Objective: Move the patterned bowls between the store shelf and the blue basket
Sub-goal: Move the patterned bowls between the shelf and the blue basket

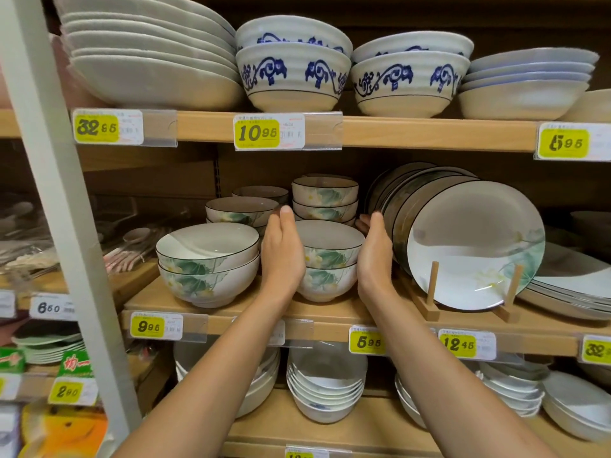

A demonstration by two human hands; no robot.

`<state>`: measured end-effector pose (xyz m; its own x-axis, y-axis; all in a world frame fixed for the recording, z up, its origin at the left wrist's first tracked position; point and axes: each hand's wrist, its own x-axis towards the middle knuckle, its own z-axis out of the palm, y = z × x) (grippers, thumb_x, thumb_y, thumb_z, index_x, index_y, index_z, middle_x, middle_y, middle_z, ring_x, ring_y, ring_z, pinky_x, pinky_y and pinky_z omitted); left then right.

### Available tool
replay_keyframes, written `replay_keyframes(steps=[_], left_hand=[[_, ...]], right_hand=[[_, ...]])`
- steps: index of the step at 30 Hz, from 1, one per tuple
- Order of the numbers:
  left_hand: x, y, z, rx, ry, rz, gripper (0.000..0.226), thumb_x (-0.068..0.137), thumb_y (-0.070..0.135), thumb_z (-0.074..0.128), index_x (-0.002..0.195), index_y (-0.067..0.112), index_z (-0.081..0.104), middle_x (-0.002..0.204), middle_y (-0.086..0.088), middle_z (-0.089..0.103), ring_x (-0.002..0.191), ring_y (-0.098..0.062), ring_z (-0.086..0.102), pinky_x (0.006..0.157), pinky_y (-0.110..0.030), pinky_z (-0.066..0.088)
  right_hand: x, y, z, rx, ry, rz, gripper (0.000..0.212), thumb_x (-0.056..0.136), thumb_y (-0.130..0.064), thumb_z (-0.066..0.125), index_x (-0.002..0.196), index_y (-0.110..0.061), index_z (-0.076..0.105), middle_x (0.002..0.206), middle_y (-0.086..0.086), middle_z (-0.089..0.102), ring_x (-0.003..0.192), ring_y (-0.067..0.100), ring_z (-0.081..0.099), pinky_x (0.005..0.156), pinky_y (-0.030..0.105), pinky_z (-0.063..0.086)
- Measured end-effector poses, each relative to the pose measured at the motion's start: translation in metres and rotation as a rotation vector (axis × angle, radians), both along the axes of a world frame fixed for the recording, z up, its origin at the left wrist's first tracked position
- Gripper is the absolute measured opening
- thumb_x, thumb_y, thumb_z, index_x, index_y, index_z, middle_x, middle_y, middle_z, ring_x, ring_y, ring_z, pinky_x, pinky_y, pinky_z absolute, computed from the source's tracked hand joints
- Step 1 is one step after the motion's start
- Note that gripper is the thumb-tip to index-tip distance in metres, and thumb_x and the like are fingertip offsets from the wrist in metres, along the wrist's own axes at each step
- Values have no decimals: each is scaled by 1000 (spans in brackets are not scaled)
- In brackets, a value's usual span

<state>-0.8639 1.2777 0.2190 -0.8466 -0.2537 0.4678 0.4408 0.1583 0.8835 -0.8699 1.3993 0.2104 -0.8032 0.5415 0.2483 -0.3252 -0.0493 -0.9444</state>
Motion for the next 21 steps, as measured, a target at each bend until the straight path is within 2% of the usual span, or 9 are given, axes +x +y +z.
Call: replay_keyframes(steps=[2,3,5,6,8,10,12,17,21], left_hand=[[11,-2,11,-33,98,1,46,105,40,23,123,14,56,119,9,53,96,8,43,81,-10,20],[17,-3,16,-40,132,3,38,105,38,25,113,24,59,110,19,50,84,19,42,77,-7,22],[29,-8,25,-19,173,0,31,105,37,26,97,37,56,100,25,52,90,25,45,83,-3,28],[34,-11,27,15,178,-23,31,103,38,26,101,35,57,105,20,57,102,17,49,93,-9,32],[47,-18,29,100,167,-68,40,99,41,28,111,24,62,117,7,64,113,-3,56,100,-21,40],[63,-27,25,172,166,-75,44,92,41,32,107,19,68,111,6,70,106,-2,62,90,-16,46],[81,-38,16,195,177,-58,41,88,38,35,99,22,71,104,5,72,102,-3,65,86,-19,50],[121,-76,-12,230,167,36,35,89,29,38,92,22,73,99,0,73,99,-14,68,86,-30,54],[153,-124,-38,327,96,109,34,98,18,37,95,10,70,93,-7,74,91,-19,70,75,-24,55]], right_hand=[[12,0,7,129,143,-33,43,98,-51,31,106,-25,64,101,-3,64,90,-6,54,82,19,40],[19,-1,12,193,222,-53,42,100,-47,31,102,-20,63,98,-2,63,81,-10,53,74,10,39],[32,-2,19,271,357,-65,38,100,-39,32,104,-17,63,93,-2,62,78,-10,53,67,1,38],[37,-2,22,276,400,-52,34,99,-35,32,106,-20,62,91,-7,63,82,-11,54,69,-1,38],[46,-3,25,256,443,-11,32,98,-31,34,111,-22,62,99,-17,64,96,-11,56,79,2,40],[56,-4,22,230,473,21,34,96,-30,35,111,-19,64,105,-13,66,105,-3,59,86,10,44],[68,-9,14,209,487,53,34,94,-27,37,107,-18,66,105,-7,69,106,5,61,90,20,48],[98,-42,-5,222,480,180,26,94,-17,42,101,-18,68,99,-6,69,100,9,63,88,26,52],[119,-88,-26,146,389,365,23,91,-20,44,93,-20,68,95,2,72,92,17,69,80,27,55]])
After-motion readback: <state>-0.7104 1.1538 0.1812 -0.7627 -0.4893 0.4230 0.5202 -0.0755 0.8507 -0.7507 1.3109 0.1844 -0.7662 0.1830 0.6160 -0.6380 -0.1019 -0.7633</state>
